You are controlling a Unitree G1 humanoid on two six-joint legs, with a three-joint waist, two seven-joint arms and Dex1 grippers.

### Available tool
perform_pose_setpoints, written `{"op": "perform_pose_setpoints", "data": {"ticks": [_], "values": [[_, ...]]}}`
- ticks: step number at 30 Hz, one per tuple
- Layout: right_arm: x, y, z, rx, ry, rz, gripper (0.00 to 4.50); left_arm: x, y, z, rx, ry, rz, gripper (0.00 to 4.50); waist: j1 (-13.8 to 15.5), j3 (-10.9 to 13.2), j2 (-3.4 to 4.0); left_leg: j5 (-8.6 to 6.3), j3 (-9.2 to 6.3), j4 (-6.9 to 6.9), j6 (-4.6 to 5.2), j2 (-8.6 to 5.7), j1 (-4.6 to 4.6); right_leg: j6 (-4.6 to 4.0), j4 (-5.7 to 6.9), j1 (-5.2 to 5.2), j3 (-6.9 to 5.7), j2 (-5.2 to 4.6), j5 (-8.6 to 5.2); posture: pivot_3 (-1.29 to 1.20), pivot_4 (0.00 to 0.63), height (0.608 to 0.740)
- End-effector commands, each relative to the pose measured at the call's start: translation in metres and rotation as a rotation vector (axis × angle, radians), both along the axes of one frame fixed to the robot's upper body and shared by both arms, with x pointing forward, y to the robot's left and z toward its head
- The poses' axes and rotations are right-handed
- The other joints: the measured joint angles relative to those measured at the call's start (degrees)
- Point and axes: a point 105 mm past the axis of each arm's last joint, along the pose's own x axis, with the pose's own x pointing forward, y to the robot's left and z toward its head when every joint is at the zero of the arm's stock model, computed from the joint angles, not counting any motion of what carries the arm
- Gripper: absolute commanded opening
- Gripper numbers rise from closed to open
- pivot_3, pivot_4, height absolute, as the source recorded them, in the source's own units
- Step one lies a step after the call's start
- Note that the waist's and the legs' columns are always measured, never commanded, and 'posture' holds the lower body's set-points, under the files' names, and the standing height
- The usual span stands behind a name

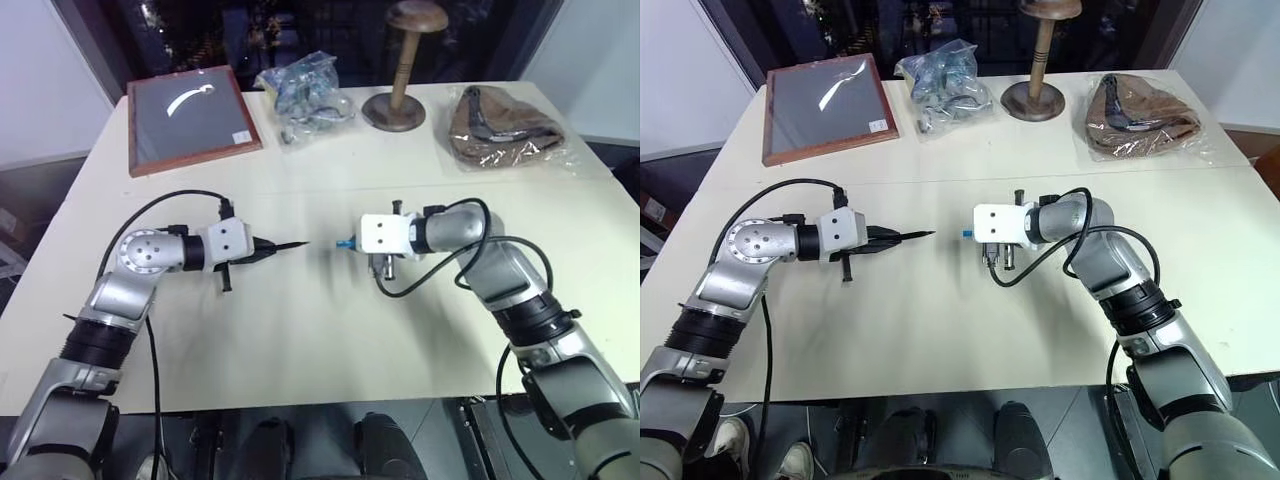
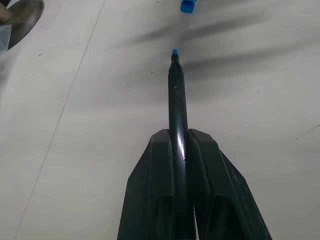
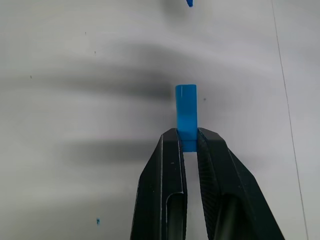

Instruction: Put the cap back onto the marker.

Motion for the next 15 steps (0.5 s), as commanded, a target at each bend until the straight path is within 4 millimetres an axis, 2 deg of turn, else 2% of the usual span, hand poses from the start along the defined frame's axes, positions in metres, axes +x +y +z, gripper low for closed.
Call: {"op": "perform_pose_setpoints", "data": {"ticks": [1, 15], "values": [[0.0004, 0.0102, 0.0152, 0.016, -0.056, 0.031, 0.13, 0.0019, -0.0033, 0.0169, -0.002, -0.079, -0.014, 0.0, 0.01, 0.0, 0.0, 0.0, 0.0, 0.0, 0.0, 0.0, 0.0, 0.0, 0.0, 0.0, 0.0, 0.0, 0.0, 0.0, 0.15, 0.74], [0.0037, 0.0198, 0.0222, 0.022, -0.074, 0.055, 0.13, 0.0028, -0.0092, 0.023, -0.018, -0.104, -0.021, 0.0, 0.03, 0.0, 0.0, 0.0, -0.02, 0.01, 0.0, 0.0, 0.0, 0.0, 0.02, 0.0, -0.05, -0.01, 0.0, 0.0, 0.15, 0.74]]}}
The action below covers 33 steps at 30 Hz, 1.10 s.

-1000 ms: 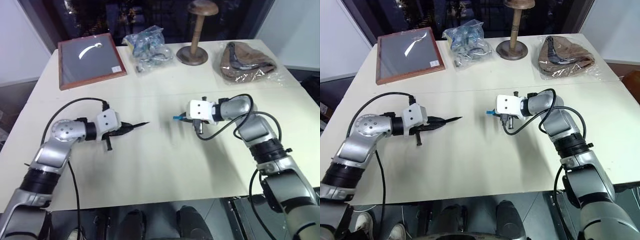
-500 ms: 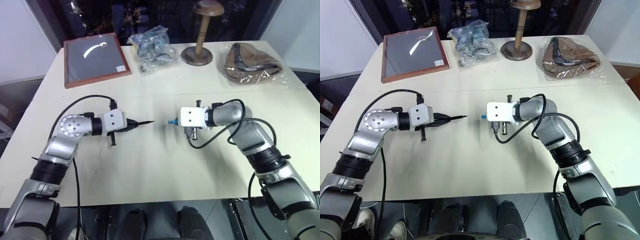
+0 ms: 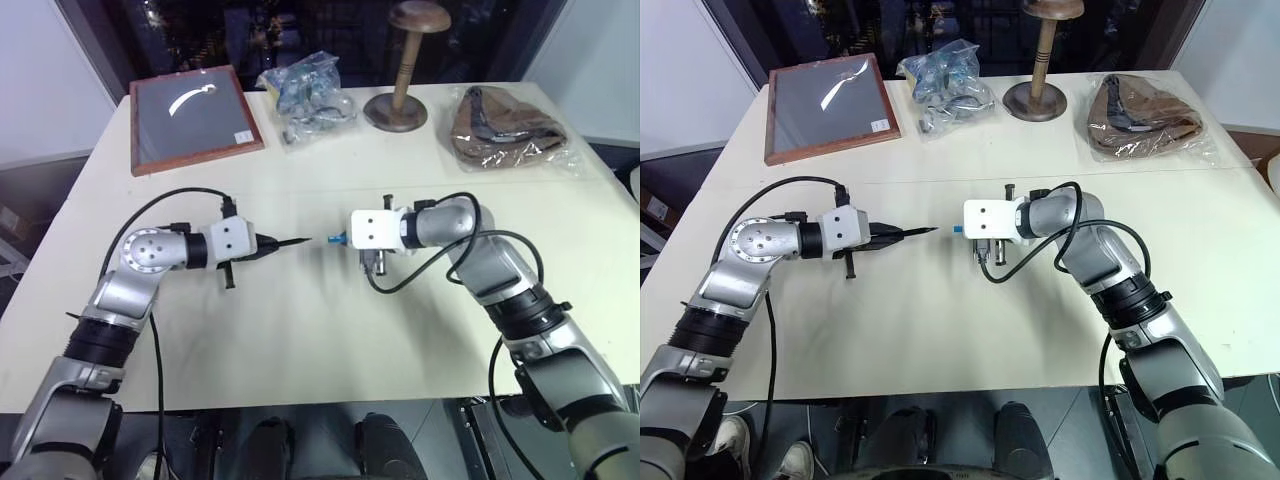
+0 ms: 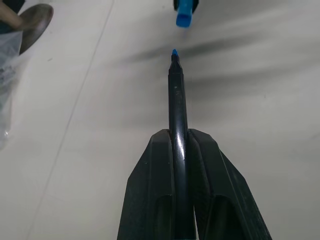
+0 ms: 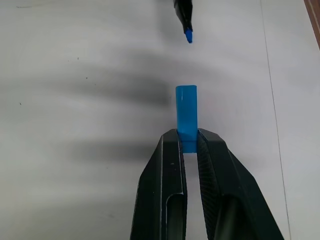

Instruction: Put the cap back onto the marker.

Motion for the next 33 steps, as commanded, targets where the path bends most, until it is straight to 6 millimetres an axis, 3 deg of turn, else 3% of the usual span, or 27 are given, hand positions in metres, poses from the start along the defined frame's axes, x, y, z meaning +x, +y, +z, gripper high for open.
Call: {"op": "perform_pose_setpoints", "data": {"ticks": [1, 33], "values": [[-0.0007, 0.0088, 0.0126, 0.024, -0.043, 0.031, 0.13, -0.0004, -0.0047, 0.0162, -0.013, -0.059, -0.019, 0.0, -0.01, 0.0, 0.0, 0.0, 0.0, 0.0, 0.0, 0.0, 0.0, 0.0, 0.0, 0.0, 0.0, 0.0, 0.0, 0.0, 0.15, 0.74], [-0.0043, 0.0171, 0.0173, 0.036, -0.043, 0.058, 0.13, -0.006, -0.0124, 0.0119, 0.01, -0.028, -0.059, 0.0, 0.01, 0.0, 0.0, 0.0, -0.01, 0.0, 0.0, -0.03, 0.0, 0.0, 0.01, 0.01, -0.54, -0.23, 0.0, 0.0, 0.15, 0.74]]}}
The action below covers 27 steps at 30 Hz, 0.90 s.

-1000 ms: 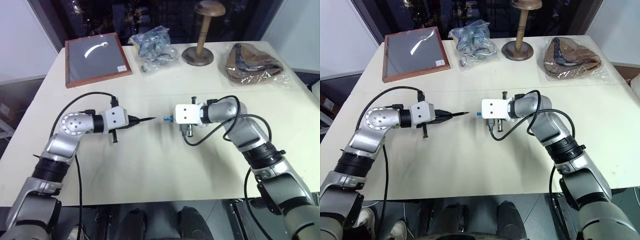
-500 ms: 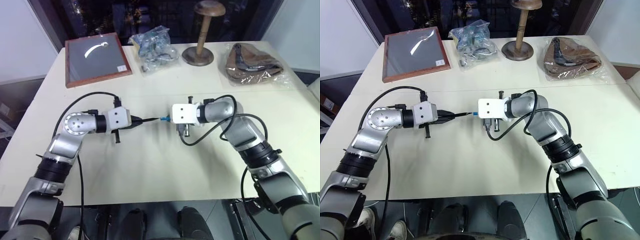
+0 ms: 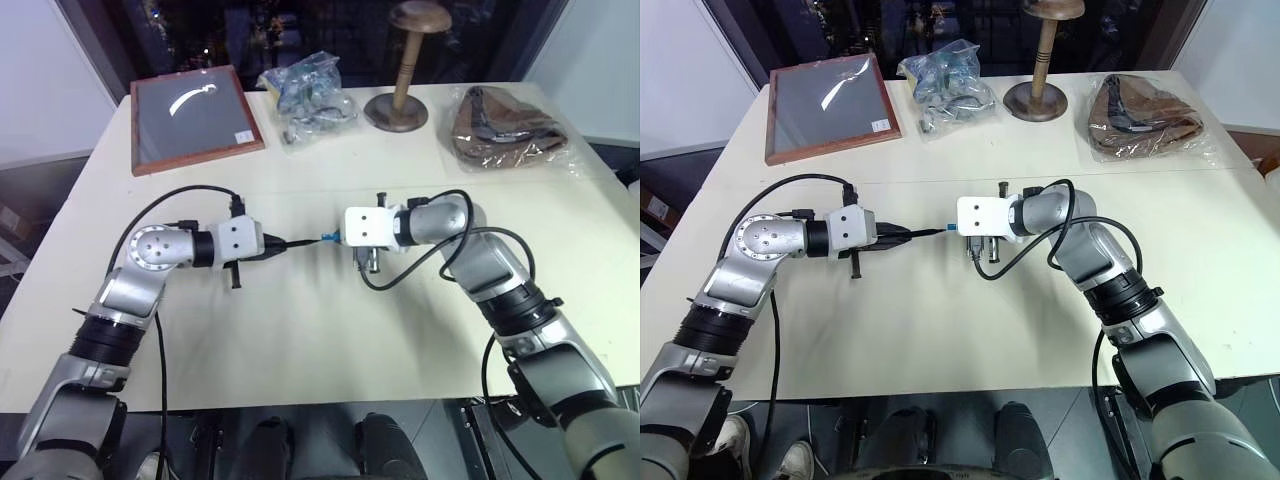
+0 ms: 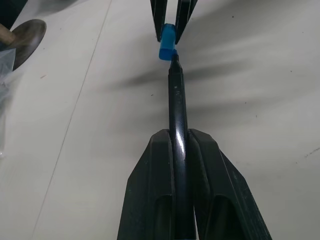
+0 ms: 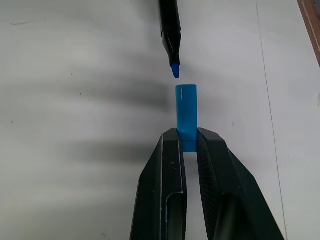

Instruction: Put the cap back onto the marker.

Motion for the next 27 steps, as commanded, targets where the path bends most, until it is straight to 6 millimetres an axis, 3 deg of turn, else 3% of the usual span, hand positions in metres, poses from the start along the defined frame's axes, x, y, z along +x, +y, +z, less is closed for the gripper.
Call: {"op": "perform_pose_setpoints", "data": {"ticks": [1, 27], "values": [[-0.005, 0.0078, 0.0162, 0.018, -0.049, 0.042, 0.13, -0.0008, -0.0009, 0.0109, 0.006, -0.04, -0.013, 0.0, 0.0, 0.0, 0.0, 0.0, 0.0, 0.0, 0.0, 0.0, 0.0, 0.0, 0.0, 0.0, 0.0, 0.0, 0.0, 0.0, 0.15, 0.74], [-0.0101, 0.0102, 0.0155, 0.011, -0.04, 0.058, 0.13, 0.0009, -0.0032, 0.011, 0.006, -0.05, -0.01, 0.0, 0.02, 0.0, 0.0, 0.0, 0.0, 0.0, 0.0, -0.01, 0.0, 0.0, 0.0, 0.01, -0.05, -0.04, 0.0, 0.0, 0.15, 0.74]]}}
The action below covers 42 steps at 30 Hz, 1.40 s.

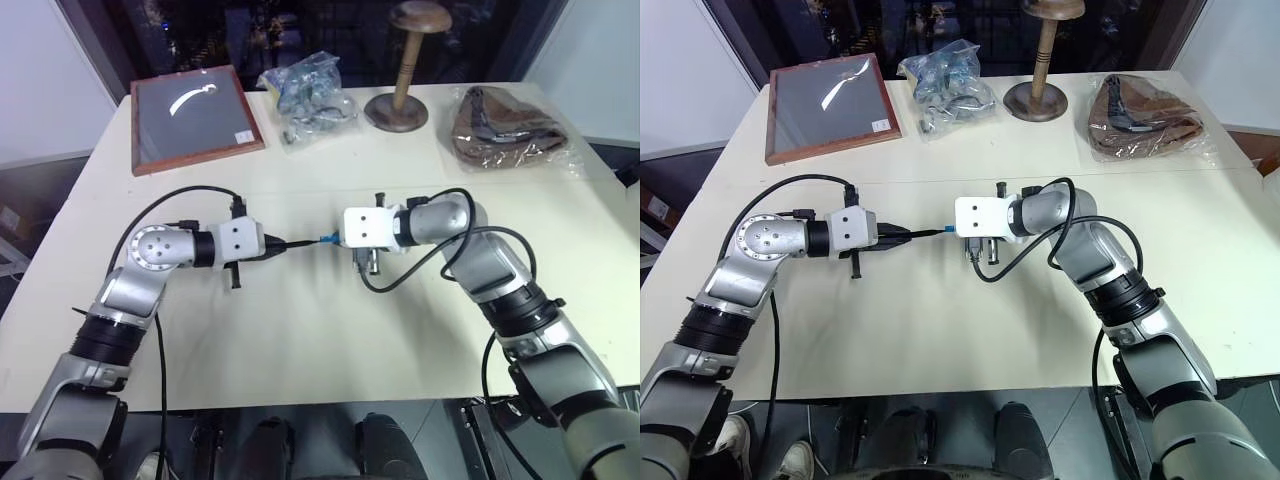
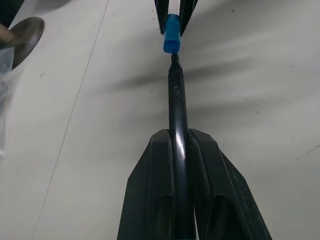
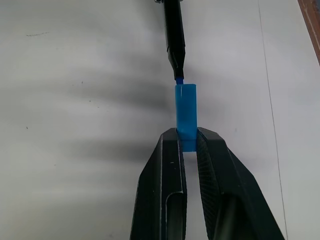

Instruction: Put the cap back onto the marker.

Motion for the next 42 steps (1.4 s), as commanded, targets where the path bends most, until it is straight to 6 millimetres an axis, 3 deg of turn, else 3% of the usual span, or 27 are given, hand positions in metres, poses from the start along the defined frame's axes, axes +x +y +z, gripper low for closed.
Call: {"op": "perform_pose_setpoints", "data": {"ticks": [1, 22, 42], "values": [[-0.005, 0.008, 0.012, 0.016, -0.05, 0.038, 0.13, 0.0, -0.004, 0.013, -0.014, -0.042, -0.014, 0.0, 0.0, 0.0, 0.0, 0.0, 0.0, 0.0, 0.0, 0.0, 0.0, 0.0, 0.0, 0.0, 0.0, 0.0, 0.0, 0.0, 0.15, 0.74], [-0.004, 0.027, 0.006, 0.021, -0.045, 0.061, 0.13, -0.001, -0.005, 0.011, -0.013, -0.073, -0.027, 0.0, -0.03, 0.0, 0.0, 0.0, 0.0, 0.0, 0.0, -0.01, 0.0, 0.0, 0.0, 0.0, -0.02, -0.02, 0.0, 0.0, 0.15, 0.74], [-0.005, 0.044, -0.006, -0.017, -0.021, 0.086, 0.13, 0.012, -0.005, 0.028, -0.064, -0.252, -0.044, 0.0, -0.02, 0.0, 0.0, 0.0, -0.03, 0.0, 0.0, -0.04, 0.0, 0.0, 0.02, -0.03, -0.07, -0.06, 0.0, 0.0, 0.15, 0.74]]}}
